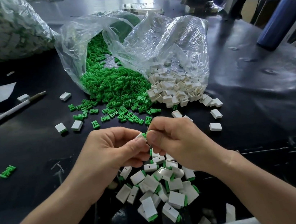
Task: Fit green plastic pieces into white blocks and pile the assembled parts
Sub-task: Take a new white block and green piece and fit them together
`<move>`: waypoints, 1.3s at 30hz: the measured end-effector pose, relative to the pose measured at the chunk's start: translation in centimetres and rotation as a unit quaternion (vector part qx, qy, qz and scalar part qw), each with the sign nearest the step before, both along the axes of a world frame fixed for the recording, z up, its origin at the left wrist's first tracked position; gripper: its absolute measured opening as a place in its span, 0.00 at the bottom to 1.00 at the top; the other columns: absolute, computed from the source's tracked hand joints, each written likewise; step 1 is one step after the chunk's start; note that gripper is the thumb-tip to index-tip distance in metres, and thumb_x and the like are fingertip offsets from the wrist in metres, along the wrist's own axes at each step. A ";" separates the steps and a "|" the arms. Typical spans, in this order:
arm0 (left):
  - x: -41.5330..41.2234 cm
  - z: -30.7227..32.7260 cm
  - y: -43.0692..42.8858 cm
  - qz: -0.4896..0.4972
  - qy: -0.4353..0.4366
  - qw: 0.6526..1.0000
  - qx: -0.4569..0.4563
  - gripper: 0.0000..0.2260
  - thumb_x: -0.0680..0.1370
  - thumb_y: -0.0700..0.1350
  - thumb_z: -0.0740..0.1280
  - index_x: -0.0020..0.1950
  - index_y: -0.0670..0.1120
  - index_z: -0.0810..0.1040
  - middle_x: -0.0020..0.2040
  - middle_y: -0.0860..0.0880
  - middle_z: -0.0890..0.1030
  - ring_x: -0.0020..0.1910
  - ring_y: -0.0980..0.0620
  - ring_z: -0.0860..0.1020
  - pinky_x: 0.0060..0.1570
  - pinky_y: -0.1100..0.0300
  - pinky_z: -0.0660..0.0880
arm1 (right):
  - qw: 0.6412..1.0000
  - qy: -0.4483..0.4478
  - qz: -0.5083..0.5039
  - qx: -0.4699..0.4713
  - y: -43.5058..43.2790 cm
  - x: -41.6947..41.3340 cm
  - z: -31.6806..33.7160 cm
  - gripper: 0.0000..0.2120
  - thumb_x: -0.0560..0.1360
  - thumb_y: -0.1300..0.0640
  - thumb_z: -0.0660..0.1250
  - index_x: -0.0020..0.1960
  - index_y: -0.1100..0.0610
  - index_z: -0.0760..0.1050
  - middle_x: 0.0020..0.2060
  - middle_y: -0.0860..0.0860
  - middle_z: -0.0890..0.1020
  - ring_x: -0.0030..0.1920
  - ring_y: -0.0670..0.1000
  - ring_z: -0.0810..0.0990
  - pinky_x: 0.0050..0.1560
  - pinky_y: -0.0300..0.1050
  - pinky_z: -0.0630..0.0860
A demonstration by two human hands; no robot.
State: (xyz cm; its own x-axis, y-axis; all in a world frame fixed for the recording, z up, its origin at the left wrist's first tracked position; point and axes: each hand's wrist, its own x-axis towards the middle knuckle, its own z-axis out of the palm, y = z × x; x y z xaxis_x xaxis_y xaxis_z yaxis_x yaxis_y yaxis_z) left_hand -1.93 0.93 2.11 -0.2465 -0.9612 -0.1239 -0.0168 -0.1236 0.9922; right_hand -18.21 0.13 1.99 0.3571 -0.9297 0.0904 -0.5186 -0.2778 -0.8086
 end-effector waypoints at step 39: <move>-0.1 0.4 0.4 -0.015 0.062 0.995 -0.071 0.10 0.60 0.42 0.70 0.40 0.42 0.83 0.47 0.48 0.84 0.42 0.51 0.83 0.37 0.62 0.79 | 0.874 -0.298 0.117 0.365 0.4 0.8 0.4 0.27 0.70 0.38 0.51 0.47 0.59 0.74 0.36 0.53 0.79 0.34 0.47 0.77 0.34 0.36 0.72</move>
State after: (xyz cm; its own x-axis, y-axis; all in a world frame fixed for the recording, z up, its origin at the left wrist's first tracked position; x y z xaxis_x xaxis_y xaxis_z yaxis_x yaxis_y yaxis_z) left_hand -1.98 1.29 2.52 -0.2797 -0.9590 0.0455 0.1060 0.0163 0.9942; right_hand -17.40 0.51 2.41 0.6373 -0.7249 -0.2617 0.0570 0.3829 -0.9220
